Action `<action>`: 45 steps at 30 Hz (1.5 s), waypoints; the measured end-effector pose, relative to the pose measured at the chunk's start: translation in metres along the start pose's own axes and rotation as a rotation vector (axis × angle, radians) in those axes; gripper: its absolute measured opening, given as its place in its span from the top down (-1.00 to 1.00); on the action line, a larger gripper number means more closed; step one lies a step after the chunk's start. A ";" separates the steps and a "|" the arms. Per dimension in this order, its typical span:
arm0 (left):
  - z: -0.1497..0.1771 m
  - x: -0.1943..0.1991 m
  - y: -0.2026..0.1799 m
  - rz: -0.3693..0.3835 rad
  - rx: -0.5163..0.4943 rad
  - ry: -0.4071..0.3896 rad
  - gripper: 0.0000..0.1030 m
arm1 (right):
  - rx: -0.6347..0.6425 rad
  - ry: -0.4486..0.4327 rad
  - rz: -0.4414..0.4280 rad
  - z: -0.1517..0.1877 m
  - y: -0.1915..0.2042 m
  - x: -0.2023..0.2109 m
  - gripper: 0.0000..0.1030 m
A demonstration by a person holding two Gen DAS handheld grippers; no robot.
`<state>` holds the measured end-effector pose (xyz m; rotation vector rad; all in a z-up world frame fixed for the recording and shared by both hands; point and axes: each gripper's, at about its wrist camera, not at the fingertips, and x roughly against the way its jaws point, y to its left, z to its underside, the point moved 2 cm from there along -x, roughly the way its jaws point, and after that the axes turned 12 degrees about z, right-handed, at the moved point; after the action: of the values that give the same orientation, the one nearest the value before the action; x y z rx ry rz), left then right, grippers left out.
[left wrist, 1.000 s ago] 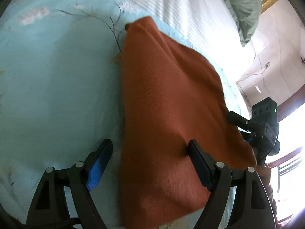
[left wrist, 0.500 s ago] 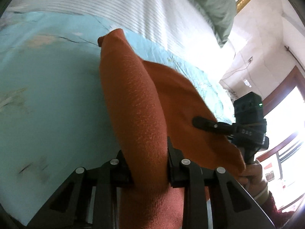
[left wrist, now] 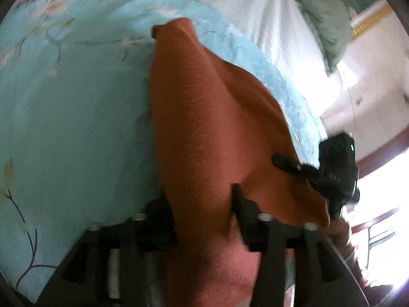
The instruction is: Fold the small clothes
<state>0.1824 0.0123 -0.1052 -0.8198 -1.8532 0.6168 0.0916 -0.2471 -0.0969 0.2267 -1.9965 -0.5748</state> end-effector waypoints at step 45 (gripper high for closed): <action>-0.045 0.019 -0.050 -0.005 -0.227 -0.113 0.61 | 0.026 -0.252 0.050 -0.027 0.036 0.058 0.78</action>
<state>0.2050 -0.0026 -0.0406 -0.9440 -2.0534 0.4629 0.0902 -0.2471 -0.0236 0.1239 -2.2473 -0.5681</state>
